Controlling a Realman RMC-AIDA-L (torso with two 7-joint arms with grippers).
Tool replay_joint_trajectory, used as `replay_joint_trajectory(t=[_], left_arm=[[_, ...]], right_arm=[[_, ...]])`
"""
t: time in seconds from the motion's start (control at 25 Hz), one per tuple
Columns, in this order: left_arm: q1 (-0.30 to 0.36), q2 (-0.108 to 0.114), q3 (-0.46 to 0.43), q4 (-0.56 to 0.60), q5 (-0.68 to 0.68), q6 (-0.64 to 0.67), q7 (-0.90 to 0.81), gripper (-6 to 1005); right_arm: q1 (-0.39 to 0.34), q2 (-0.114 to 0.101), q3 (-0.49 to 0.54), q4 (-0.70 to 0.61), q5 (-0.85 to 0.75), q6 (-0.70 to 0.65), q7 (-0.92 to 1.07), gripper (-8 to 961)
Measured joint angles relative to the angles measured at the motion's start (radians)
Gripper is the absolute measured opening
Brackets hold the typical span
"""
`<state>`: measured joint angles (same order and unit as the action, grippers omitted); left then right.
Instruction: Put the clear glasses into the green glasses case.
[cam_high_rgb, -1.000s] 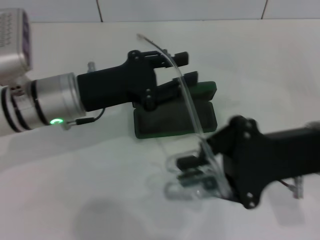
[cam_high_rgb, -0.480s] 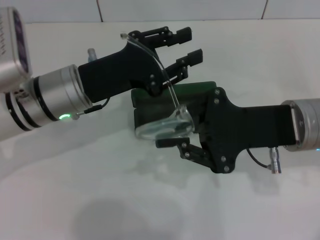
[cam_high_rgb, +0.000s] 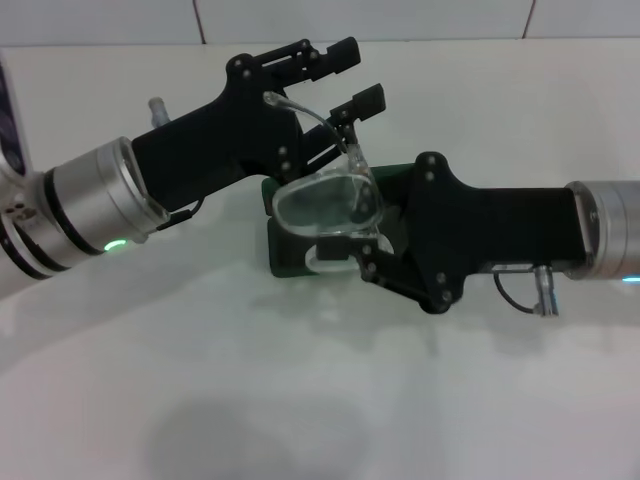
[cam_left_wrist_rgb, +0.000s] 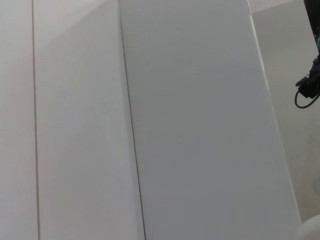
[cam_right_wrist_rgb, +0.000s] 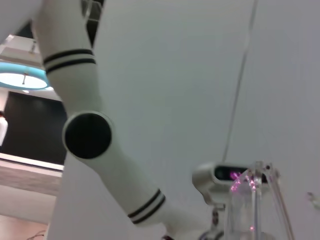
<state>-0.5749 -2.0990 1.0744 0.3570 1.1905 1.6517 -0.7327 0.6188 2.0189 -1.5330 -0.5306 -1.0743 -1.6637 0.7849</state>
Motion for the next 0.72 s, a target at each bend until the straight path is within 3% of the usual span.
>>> replay_joint_trajectory(t=[0.48, 0.72], left_arm=[[0.0, 0.002, 0.001, 0.0, -0.002, 0.001, 0.025, 433], [0.0, 0.002, 0.001, 0.0, -0.003, 0.0, 0.038, 432]], right_arm=[[0.005, -0.008, 0.008, 0.002, -0.035, 0.048, 0.124, 117], [0.012, -0.028, 0.008, 0.002, -0.038, 0.051, 0.193, 117]])
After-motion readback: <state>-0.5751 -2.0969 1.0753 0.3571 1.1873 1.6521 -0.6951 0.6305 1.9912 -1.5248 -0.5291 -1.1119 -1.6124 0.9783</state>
